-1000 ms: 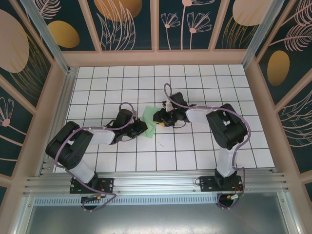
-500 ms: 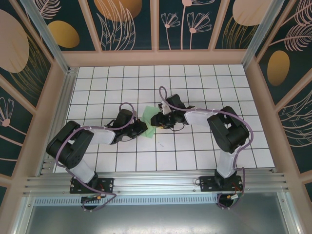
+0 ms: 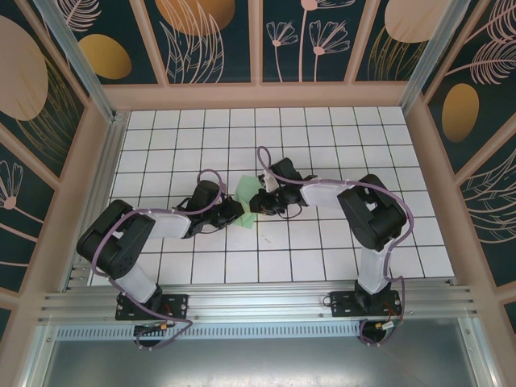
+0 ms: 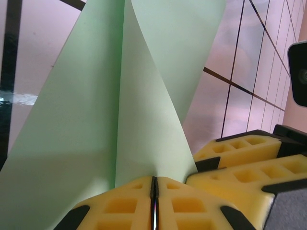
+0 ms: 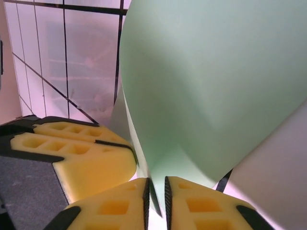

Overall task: Fold a paper plane with a square sheet of paper (pick it up from the middle)
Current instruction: Fold the triangle a second time at the center of the table.

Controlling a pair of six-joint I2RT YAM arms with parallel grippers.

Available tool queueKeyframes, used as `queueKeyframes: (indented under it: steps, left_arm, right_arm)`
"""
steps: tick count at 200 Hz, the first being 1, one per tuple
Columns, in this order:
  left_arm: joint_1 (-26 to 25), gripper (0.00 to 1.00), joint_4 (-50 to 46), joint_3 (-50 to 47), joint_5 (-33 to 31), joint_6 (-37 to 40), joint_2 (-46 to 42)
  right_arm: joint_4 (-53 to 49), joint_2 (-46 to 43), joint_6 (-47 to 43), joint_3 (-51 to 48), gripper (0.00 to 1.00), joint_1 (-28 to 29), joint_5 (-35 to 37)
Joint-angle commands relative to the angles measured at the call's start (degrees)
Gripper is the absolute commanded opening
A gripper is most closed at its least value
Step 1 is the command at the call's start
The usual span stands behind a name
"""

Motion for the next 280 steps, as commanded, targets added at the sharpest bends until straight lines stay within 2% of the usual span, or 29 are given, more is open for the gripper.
queueKeyframes:
  steps: [1,19,49,74,129,196,280]
  left_arm:
    - [-0.2,0.13,-1.0,1.2,-0.5,-0.2,-0.9]
    - [-0.2,0.16,-2.3,1.0,-1.6,0.1,-2.0]
    - [-0.2,0.35,-5.7,-0.5,-7.1,0.1,-5.0]
    - [-0.2,0.39,-5.7,-1.1,-7.6,-0.1,-4.7]
    - [-0.2,0.40,-8.3,1.0,-7.2,1.0,-1.0]
    - [-0.2,0.33,-12.4,2.7,-7.5,3.5,0.3]
    - [-0.2,0.33,-13.3,3.4,-6.9,4.7,0.0]
  right_arm:
    - [-1.0,0.9,-1.0,2.2,0.14,0.2,2.7]
    - [-1.5,1.4,-1.3,2.6,0.09,0.1,3.6]
    - [-3.0,1.8,-2.4,3.2,0.08,0.1,5.1]
    - [-3.7,1.8,-3.1,3.6,0.08,0.1,4.9]
    - [-4.8,2.4,-3.9,4.8,0.08,0.1,5.1]
    - [-8.3,3.5,-6.5,7.9,0.08,0.0,9.7]
    - [-10.0,4.7,-7.8,9.5,0.08,-0.2,12.3]
